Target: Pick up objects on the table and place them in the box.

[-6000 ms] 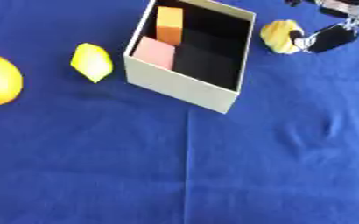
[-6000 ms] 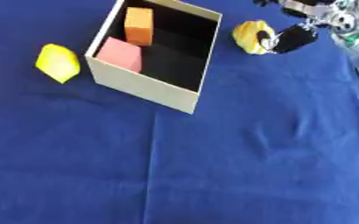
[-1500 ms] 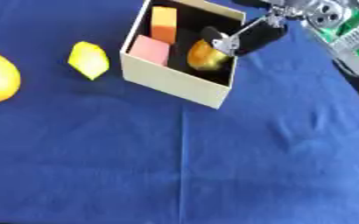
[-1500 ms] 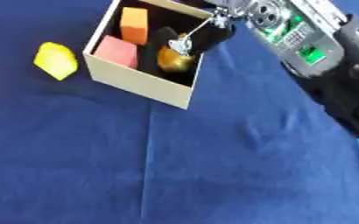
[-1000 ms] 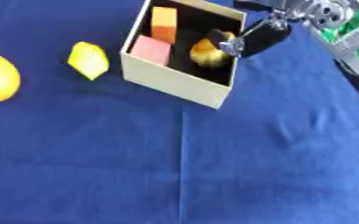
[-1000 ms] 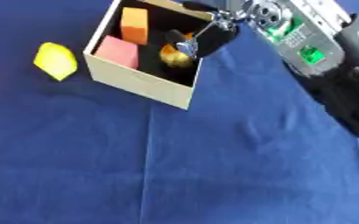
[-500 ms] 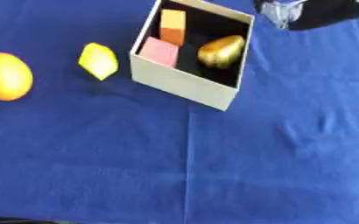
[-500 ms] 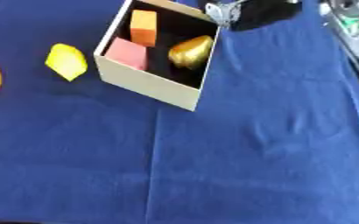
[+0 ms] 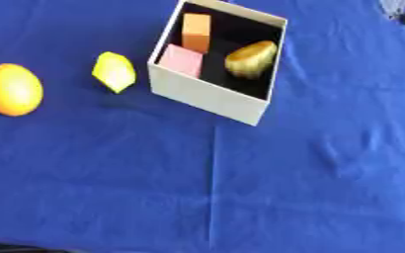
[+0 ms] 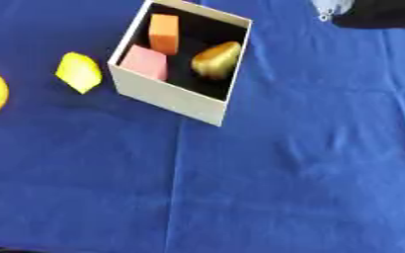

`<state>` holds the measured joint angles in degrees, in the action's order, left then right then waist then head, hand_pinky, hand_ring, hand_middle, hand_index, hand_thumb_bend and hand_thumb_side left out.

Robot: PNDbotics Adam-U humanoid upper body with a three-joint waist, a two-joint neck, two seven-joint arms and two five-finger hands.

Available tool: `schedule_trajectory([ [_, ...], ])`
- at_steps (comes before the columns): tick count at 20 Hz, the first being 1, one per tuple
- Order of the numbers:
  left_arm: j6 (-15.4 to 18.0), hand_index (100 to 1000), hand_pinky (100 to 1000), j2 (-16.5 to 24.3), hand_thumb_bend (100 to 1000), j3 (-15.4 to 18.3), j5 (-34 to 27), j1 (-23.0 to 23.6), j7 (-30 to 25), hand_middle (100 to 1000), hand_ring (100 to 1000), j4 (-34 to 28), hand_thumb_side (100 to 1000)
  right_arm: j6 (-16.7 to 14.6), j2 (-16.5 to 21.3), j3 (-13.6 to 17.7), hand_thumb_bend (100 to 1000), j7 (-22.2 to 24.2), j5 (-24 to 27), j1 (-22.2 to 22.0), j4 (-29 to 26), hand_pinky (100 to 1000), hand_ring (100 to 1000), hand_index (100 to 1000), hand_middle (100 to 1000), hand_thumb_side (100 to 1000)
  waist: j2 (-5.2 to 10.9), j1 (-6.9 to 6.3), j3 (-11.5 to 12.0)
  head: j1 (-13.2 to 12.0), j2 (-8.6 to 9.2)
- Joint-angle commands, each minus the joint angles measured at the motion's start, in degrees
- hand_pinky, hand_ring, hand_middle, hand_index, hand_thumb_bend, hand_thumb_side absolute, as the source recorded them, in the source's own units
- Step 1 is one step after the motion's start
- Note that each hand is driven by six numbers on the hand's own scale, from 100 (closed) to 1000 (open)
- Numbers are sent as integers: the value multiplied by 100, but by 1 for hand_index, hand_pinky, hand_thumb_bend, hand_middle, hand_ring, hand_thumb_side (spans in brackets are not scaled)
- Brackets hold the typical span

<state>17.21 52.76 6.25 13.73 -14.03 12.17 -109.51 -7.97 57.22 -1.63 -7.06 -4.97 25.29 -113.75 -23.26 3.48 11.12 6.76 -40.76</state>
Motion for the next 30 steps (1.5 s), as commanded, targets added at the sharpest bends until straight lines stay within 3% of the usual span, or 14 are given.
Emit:
schedule_trajectory([
  [1,32,882,839,439,232,21,195,20,-10,768,794,-2,199,-201,241,295,100,-439,-125,-304,-84,904,863,862,807,100,146,-44,-27,-18,6],
  [8,53,893,838,933,368,-109,806,-21,-349,776,815,242,100,-366,90,578,100,-1166,-541,-1107,-84,904,858,860,803,100,174,-62,-130,-77,20],
  [17,346,913,871,1210,621,-282,1274,-388,-1883,823,860,1118,100,-291,-4,591,100,-1325,-628,-1225,-84,906,856,861,805,100,187,-82,-153,-101,-19],
  [19,367,914,875,1262,658,-351,1313,-454,-2205,825,863,1308,138,-270,-24,579,100,-1317,-635,-1220,-84,906,855,861,804,100,181,-85,-151,-103,-21],
  [21,425,917,882,1282,659,-442,1325,-523,-2505,828,867,1439,212,-237,-45,560,100,-1293,-639,-1215,-84,907,855,860,805,100,175,-83,-155,-109,-22],
  [25,539,919,884,1274,677,-592,1247,-666,-2953,828,869,1562,273,-153,-81,516,100,-1246,-632,-1199,-84,908,853,860,804,100,161,-84,-162,-113,-20],
  [30,486,909,873,1178,624,-827,1151,-983,-3202,814,856,1874,167,-92,-129,459,100,-1187,-597,-1172,-84,910,850,861,802,100,148,-103,-183,-133,-18],
])
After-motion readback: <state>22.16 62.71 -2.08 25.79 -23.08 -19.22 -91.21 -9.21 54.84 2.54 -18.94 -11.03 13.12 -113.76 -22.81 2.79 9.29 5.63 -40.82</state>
